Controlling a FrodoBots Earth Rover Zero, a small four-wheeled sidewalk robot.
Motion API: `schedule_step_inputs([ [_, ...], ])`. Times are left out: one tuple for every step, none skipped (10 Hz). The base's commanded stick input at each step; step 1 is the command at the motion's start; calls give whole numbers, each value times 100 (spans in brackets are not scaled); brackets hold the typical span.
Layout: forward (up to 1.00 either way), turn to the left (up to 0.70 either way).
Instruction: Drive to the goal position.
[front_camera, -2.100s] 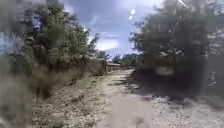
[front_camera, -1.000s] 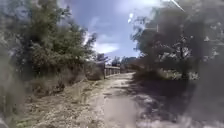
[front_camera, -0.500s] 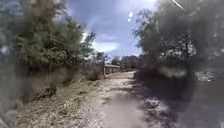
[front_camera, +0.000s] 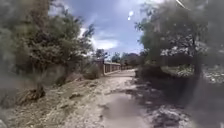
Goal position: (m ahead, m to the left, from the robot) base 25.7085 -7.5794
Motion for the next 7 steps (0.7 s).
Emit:
schedule_step_inputs([
  [85, 0],
  [85, 0],
  [85, 0],
  [85, 0],
  [85, 0],
  [85, 0],
  [85, 0],
])
